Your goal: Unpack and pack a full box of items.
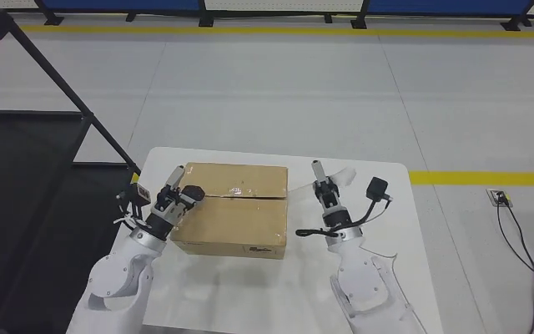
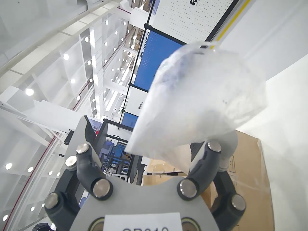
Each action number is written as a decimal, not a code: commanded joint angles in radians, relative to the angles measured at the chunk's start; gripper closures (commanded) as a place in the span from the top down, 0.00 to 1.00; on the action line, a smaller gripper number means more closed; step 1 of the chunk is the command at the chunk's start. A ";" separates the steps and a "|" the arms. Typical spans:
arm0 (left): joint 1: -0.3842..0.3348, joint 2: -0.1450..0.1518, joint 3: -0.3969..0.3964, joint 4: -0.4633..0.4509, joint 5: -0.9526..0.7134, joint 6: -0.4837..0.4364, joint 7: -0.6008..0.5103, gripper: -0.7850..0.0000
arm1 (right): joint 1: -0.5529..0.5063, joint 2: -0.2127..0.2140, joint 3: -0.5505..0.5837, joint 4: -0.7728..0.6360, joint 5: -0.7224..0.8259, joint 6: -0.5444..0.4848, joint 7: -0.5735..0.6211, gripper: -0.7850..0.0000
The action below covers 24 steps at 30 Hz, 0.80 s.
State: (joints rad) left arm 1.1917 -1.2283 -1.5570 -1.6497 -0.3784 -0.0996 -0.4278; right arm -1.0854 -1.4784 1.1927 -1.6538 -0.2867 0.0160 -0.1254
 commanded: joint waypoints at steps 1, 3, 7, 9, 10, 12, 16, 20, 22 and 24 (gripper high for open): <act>0.029 0.003 -0.031 -0.016 -0.011 -0.008 -0.001 1.00 | 0.009 -0.003 -0.016 -0.013 -0.017 0.041 0.003 1.00; 0.051 0.006 -0.054 -0.028 -0.023 -0.016 -0.004 1.00 | 0.014 -0.007 -0.036 -0.025 -0.033 0.068 -0.002 1.00; 0.079 0.009 -0.086 -0.035 -0.047 -0.026 -0.013 1.00 | 0.026 -0.017 -0.083 -0.033 -0.080 0.119 -0.030 1.00; 0.086 0.010 -0.094 -0.037 -0.053 -0.031 -0.018 1.00 | 0.037 -0.023 -0.108 -0.029 -0.104 0.146 -0.047 1.00; 0.091 0.011 -0.097 -0.037 -0.056 -0.035 -0.020 1.00 | 0.044 -0.026 -0.122 -0.026 -0.115 0.158 -0.054 1.00; 0.099 0.011 -0.102 -0.038 -0.064 -0.042 -0.021 1.00 | 0.060 -0.033 -0.148 -0.017 -0.133 0.174 -0.065 1.00; 0.114 0.012 -0.111 -0.035 -0.077 -0.057 -0.025 1.00 | 0.098 -0.048 -0.193 0.013 -0.157 0.204 -0.075 1.00; 0.135 0.012 -0.121 -0.035 -0.095 -0.071 -0.026 1.00 | 0.148 -0.064 -0.228 0.057 -0.163 0.236 -0.066 1.00; 0.143 0.013 -0.127 -0.035 -0.103 -0.075 -0.025 1.00 | 0.168 -0.072 -0.244 0.076 -0.166 0.247 -0.064 1.00; 0.151 0.013 -0.131 -0.036 -0.108 -0.079 -0.025 1.00 | 0.186 -0.079 -0.259 0.096 -0.169 0.257 -0.059 1.00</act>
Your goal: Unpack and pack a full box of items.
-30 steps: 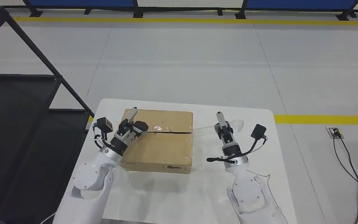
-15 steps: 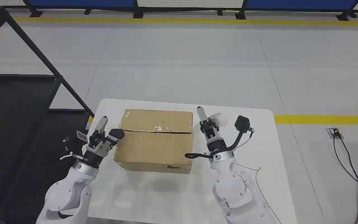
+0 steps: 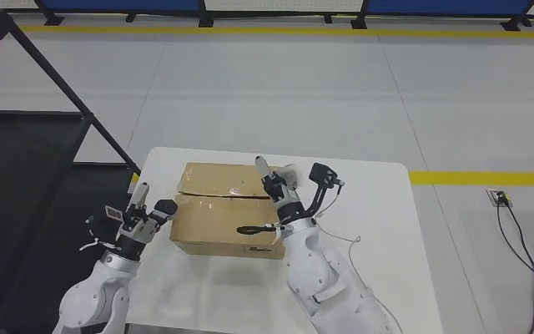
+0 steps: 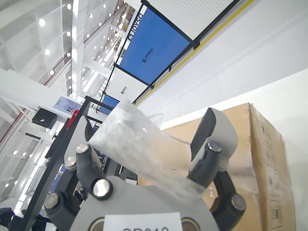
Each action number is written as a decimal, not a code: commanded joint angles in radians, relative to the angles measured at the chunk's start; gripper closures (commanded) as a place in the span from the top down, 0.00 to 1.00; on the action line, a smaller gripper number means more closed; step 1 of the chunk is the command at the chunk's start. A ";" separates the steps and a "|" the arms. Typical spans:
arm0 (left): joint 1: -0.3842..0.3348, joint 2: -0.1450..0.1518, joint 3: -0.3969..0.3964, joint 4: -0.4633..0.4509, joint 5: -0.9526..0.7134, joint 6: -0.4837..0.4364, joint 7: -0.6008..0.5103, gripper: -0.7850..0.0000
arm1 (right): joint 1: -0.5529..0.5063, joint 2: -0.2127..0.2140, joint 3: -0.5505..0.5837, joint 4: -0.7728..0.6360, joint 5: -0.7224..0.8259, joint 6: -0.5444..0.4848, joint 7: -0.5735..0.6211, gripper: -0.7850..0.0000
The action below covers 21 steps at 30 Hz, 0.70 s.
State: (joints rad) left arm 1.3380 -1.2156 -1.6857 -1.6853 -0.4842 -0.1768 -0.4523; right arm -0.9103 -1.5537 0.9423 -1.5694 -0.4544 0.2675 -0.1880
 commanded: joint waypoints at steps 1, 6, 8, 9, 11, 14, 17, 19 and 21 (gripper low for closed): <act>0.008 0.000 -0.005 -0.002 -0.004 -0.004 -0.001 1.00 | 0.020 -0.008 -0.015 0.023 -0.005 0.012 0.004 1.00; 0.023 0.001 -0.010 -0.008 -0.013 -0.006 0.001 1.00 | 0.066 -0.030 -0.059 0.082 -0.017 0.038 0.015 1.00; 0.028 0.001 -0.011 -0.011 -0.016 -0.006 0.002 1.00 | 0.084 -0.039 -0.076 0.107 -0.020 0.050 0.018 1.00; 0.030 0.001 -0.011 -0.013 -0.016 -0.007 0.003 1.00 | 0.091 -0.043 -0.082 0.120 -0.020 0.052 0.020 1.00; 0.035 0.001 -0.010 -0.016 -0.019 -0.010 0.005 1.00 | 0.104 -0.052 -0.092 0.143 -0.015 0.054 0.024 1.00; 0.042 0.001 -0.011 -0.020 -0.023 -0.014 0.008 1.00 | 0.123 -0.063 -0.102 0.177 -0.011 0.055 0.036 1.00; 0.048 0.001 -0.012 -0.022 -0.028 -0.015 0.010 1.00 | 0.131 -0.072 -0.107 0.202 -0.012 0.049 0.032 1.00; 0.051 0.001 -0.012 -0.024 -0.029 -0.017 0.012 1.00 | 0.132 -0.077 -0.108 0.209 -0.017 0.040 0.024 1.00; 0.054 0.001 -0.012 -0.026 -0.029 -0.018 0.013 1.00 | 0.125 -0.080 -0.105 0.207 -0.024 0.025 0.016 1.00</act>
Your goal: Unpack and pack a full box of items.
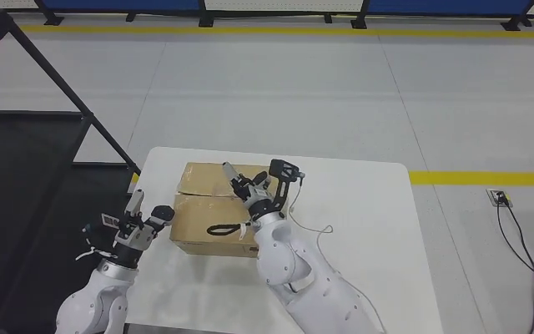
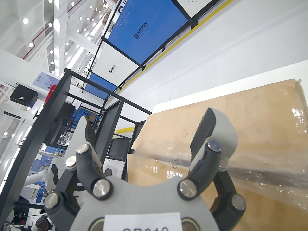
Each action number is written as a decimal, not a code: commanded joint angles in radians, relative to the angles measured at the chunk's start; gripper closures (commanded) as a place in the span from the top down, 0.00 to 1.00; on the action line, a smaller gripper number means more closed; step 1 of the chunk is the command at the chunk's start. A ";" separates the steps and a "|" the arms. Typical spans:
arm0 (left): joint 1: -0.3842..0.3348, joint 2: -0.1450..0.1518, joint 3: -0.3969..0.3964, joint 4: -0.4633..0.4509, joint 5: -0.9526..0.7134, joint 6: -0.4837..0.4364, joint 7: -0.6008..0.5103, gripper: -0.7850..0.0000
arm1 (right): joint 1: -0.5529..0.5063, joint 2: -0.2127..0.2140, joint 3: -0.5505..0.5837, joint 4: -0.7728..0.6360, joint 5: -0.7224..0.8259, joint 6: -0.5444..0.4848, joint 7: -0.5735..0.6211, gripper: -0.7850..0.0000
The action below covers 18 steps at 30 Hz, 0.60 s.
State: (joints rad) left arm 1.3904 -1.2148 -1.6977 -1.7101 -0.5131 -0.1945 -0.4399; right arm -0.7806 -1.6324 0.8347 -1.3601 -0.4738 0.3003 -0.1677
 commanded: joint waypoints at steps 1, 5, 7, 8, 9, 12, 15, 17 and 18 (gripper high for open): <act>0.002 0.000 0.000 -0.001 0.004 0.000 0.001 1.00 | -0.009 -0.002 0.004 -0.009 -0.007 -0.018 -0.001 1.00; 0.001 0.004 -0.001 -0.011 0.031 0.006 -0.034 1.00 | -0.026 0.006 0.031 -0.045 0.005 -0.076 0.112 1.00; -0.004 0.007 -0.002 -0.015 0.045 0.008 -0.063 1.00 | -0.024 0.016 0.062 -0.065 0.037 -0.105 0.260 1.00; -0.010 0.009 -0.005 -0.016 0.052 0.011 -0.074 1.00 | -0.022 0.022 0.084 -0.074 0.068 -0.121 0.350 1.00; -0.018 0.010 -0.007 -0.014 0.058 0.015 -0.081 1.00 | -0.016 0.028 0.113 -0.080 0.101 -0.121 0.435 1.00; -0.049 0.015 -0.006 -0.001 0.087 0.032 -0.105 1.00 | 0.009 0.047 0.175 -0.094 0.113 -0.118 0.621 1.00; -0.082 0.019 0.000 0.022 0.109 0.044 -0.134 1.00 | 0.009 0.047 0.175 -0.094 0.113 -0.118 0.621 1.00; -0.101 0.021 0.008 0.034 0.118 0.045 -0.164 1.00 | 0.009 0.047 0.175 -0.094 0.113 -0.118 0.621 1.00; -0.112 0.022 0.013 0.043 0.124 0.048 -0.174 1.00 | 0.009 0.047 0.175 -0.094 0.113 -0.118 0.621 1.00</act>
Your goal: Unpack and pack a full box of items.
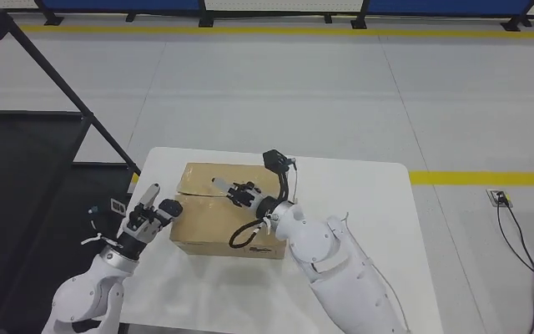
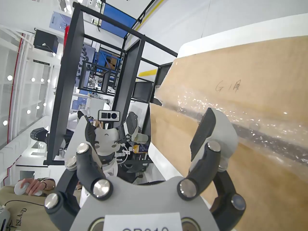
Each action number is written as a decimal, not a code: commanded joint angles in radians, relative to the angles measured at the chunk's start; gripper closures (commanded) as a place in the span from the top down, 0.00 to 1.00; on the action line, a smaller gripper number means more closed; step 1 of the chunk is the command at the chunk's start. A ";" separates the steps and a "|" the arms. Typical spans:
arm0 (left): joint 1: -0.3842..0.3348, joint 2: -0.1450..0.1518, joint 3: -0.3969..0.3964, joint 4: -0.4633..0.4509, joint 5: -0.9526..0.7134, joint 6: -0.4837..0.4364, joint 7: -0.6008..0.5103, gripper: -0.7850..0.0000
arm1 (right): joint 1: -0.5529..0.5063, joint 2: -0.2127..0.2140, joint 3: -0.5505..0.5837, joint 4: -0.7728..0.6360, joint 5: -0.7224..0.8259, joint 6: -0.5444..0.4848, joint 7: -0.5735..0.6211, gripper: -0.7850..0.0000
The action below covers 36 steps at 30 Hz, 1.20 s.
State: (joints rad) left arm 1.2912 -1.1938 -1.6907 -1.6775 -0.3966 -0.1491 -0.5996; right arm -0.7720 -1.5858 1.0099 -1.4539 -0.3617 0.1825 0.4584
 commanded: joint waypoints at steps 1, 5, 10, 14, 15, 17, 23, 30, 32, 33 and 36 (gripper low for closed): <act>-0.026 0.002 0.012 0.022 0.012 0.005 -0.019 1.00 | -0.004 0.000 -0.001 0.000 0.006 -0.003 -0.004 1.00; -0.096 0.002 0.044 0.099 0.014 0.025 -0.019 1.00 | -0.016 -0.004 0.020 0.022 0.078 -0.023 -0.030 1.00; -0.174 0.001 0.078 0.188 0.000 0.042 -0.019 1.00 | 0.040 -0.023 0.034 0.103 0.237 -0.022 -0.042 1.00; -0.212 0.001 0.097 0.238 0.004 0.053 -0.025 1.00 | 0.087 -0.035 0.038 0.160 0.315 -0.011 -0.048 1.00; -0.218 0.001 0.101 0.248 0.005 0.055 -0.028 1.00 | 0.101 -0.038 0.037 0.173 0.337 -0.009 -0.034 1.00; -0.228 0.002 0.106 0.266 0.003 0.059 -0.029 1.00 | 0.128 -0.041 0.037 0.203 0.366 0.004 0.002 1.00; -0.247 0.002 0.122 0.300 0.001 0.060 -0.026 1.00 | 0.187 -0.047 0.015 0.264 0.373 0.033 0.065 1.00; -0.255 0.004 0.131 0.311 -0.002 0.059 -0.023 1.00 | 0.222 -0.055 -0.007 0.326 0.379 0.050 0.087 1.00; -0.255 0.004 0.132 0.310 -0.003 0.060 -0.020 1.00 | 0.230 -0.058 -0.015 0.351 0.372 0.052 0.077 1.00; -0.254 0.005 0.133 0.310 -0.004 0.060 -0.019 1.00 | 0.232 -0.060 -0.016 0.365 0.381 0.053 0.073 1.00; -0.253 0.005 0.135 0.307 -0.006 0.059 -0.014 1.00 | 0.245 -0.067 -0.020 0.404 0.400 0.046 0.065 1.00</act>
State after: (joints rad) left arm 1.0381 -1.1889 -1.5560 -1.3694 -0.4021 -0.0899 -0.6142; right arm -0.5305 -1.6510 0.9894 -1.0618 0.0314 0.2321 0.5275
